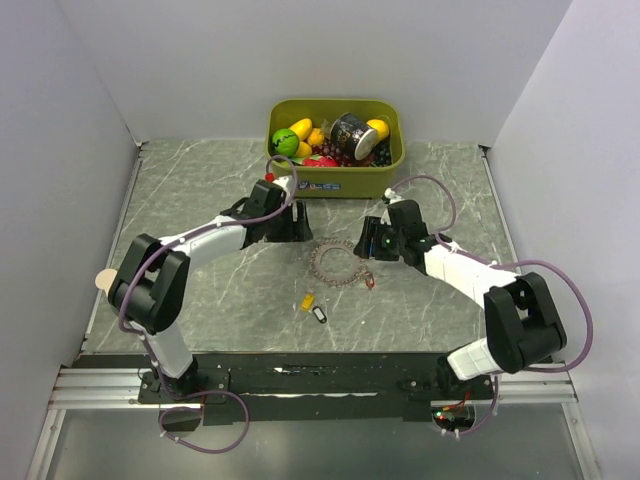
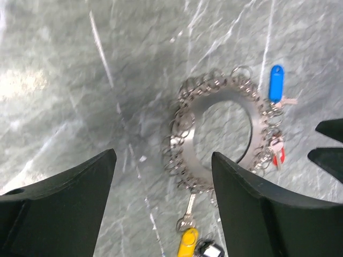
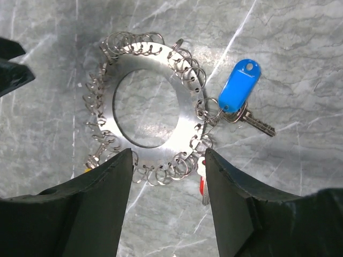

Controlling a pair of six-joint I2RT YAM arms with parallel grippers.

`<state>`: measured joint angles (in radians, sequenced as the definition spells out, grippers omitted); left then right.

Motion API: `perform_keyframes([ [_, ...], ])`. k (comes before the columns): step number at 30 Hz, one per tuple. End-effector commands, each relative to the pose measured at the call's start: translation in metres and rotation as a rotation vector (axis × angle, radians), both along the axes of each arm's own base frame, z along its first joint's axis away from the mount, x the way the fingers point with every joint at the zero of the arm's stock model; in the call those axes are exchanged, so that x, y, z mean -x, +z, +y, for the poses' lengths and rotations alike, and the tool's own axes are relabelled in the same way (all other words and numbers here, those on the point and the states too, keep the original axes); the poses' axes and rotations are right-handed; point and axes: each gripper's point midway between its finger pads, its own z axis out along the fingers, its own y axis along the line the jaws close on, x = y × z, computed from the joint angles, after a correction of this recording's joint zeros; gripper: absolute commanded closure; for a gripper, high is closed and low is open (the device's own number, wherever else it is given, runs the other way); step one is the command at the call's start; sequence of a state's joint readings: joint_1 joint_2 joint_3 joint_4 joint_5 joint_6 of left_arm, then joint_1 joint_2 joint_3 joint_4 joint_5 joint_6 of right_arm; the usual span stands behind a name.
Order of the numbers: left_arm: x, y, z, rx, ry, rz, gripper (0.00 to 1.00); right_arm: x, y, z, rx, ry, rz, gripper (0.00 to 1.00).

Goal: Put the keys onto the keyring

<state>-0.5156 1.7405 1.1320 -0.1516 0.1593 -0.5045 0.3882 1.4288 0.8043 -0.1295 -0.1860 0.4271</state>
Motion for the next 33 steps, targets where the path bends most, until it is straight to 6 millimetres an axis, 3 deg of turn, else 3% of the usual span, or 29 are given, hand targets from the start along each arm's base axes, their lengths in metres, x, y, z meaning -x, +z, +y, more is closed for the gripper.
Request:
perform_keyframes([
  [1,0.009,0.003,0.0,0.029,-0.025,0.008,0.22,-0.015,0.009,0.005,0.001,0.02,-0.019,0.37],
  [11,0.034,-0.022,-0.019,0.123,-0.086,0.137,0.3,-0.009,-0.032,0.006,0.052,0.034,0.108,0.44],
  [20,0.056,-0.043,-0.046,0.139,-0.15,0.216,0.34,0.001,-0.052,0.008,0.063,0.063,0.17,0.56],
  [24,0.05,-0.045,-0.051,0.144,-0.154,0.207,0.35,0.012,-0.055,0.008,0.059,0.076,0.186,0.67],
  [33,0.027,-0.038,-0.067,0.141,-0.192,0.171,0.35,0.034,-0.052,0.014,-0.007,0.089,0.224,0.73],
])
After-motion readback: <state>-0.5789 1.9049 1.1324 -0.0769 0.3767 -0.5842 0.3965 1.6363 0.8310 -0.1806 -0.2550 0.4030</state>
